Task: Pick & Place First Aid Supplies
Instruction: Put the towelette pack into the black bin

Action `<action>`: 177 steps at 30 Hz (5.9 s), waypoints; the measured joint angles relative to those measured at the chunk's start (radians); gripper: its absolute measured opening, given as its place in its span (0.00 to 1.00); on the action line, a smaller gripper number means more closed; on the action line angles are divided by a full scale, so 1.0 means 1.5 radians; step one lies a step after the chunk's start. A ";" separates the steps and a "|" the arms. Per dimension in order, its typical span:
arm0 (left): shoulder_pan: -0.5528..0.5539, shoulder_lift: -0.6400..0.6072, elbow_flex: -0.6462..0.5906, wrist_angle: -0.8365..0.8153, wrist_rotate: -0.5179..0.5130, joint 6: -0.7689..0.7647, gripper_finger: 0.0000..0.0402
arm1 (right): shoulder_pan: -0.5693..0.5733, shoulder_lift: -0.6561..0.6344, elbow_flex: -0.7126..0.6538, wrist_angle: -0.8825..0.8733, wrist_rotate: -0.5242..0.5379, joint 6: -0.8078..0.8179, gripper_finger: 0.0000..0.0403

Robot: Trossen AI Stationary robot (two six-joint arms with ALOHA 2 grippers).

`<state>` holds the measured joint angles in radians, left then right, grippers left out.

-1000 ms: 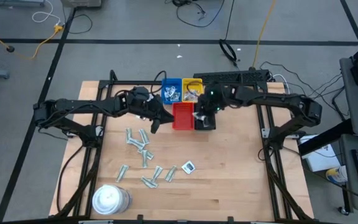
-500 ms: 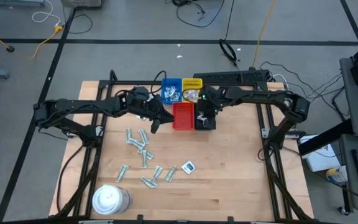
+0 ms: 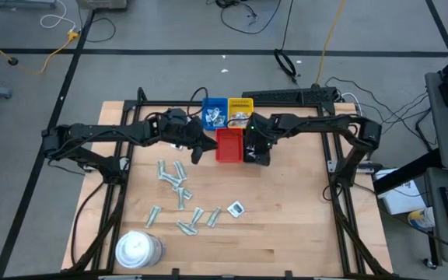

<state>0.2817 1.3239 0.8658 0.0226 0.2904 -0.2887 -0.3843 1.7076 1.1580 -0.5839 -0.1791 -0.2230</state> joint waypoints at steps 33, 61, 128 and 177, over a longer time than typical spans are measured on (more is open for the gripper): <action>0.098 0.006 0.000 -0.515 -0.210 -0.315 0.22 | 0.000 -0.100 0.000 0.113 -0.003 0.070 0.61; 0.144 0.256 0.004 -0.473 -0.233 -0.220 0.07 | 0.000 -0.100 0.000 0.109 -0.005 0.069 0.61; -0.002 0.048 -0.123 0.334 0.109 0.077 0.00 | 0.075 -0.100 0.000 0.452 -0.178 0.138 0.01; 0.025 0.047 -0.122 0.213 -0.040 -0.232 0.31 | -0.009 -0.096 -0.043 0.114 0.120 -0.063 0.34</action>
<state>0.3195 1.3949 0.6830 0.3421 0.2298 -0.6371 -0.3976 1.5640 1.0939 -0.4136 0.0008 -0.3180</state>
